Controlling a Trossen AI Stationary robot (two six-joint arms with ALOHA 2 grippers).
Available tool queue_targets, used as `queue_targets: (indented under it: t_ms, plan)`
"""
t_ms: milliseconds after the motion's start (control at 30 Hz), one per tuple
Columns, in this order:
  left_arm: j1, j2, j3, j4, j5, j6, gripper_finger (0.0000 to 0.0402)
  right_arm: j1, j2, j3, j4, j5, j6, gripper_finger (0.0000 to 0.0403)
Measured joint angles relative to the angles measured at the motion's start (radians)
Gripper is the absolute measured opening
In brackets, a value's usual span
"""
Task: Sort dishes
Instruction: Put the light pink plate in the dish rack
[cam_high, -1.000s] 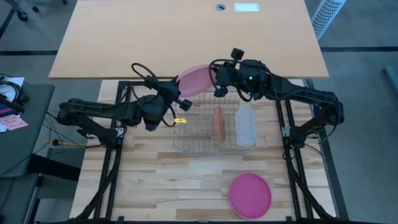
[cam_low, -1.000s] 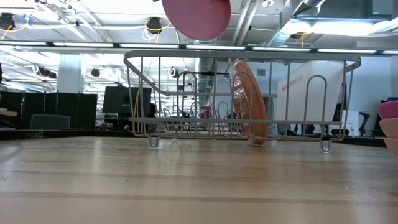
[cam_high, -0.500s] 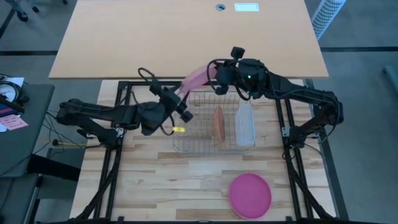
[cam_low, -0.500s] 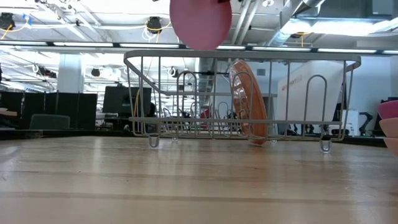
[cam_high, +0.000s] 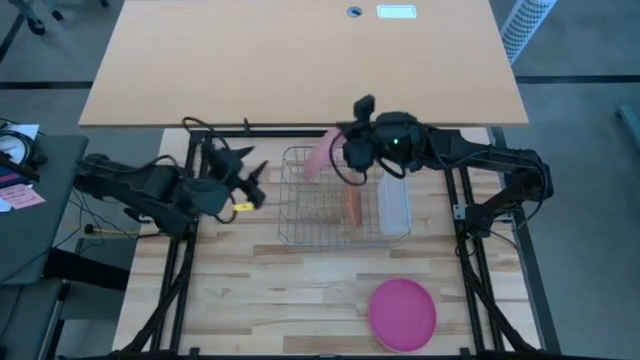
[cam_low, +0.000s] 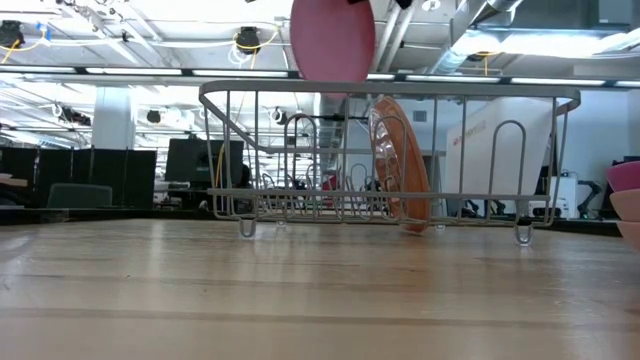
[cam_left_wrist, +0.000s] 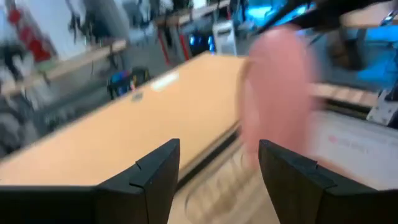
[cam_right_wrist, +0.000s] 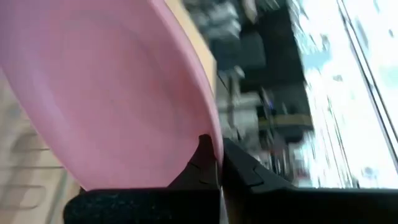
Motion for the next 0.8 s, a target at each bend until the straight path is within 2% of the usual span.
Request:
queue_targets:
  t_ms: [133,233,567,800]
  plan:
    - [-0.002,-0.042,0.000,-0.251,-0.015,-0.259,0.0210,0.022,-0.001,0.000,-0.115,-0.163,-0.131,0.0001]
    - [-0.001,-0.046,0.000,-0.349,-0.047,-0.349,0.0210,0.032,-0.001,0.000,-0.156,-0.281,-0.216,0.0000]
    - [0.000,-0.035,0.000,-0.386,-0.058,-0.351,0.0210,0.007,0.002,0.000,-0.144,-0.514,-0.319,0.0000]
    - [0.000,-0.034,0.000,-0.418,-0.061,-0.367,0.0210,-0.041,0.022,0.000,-0.141,-0.576,-0.332,0.0000]
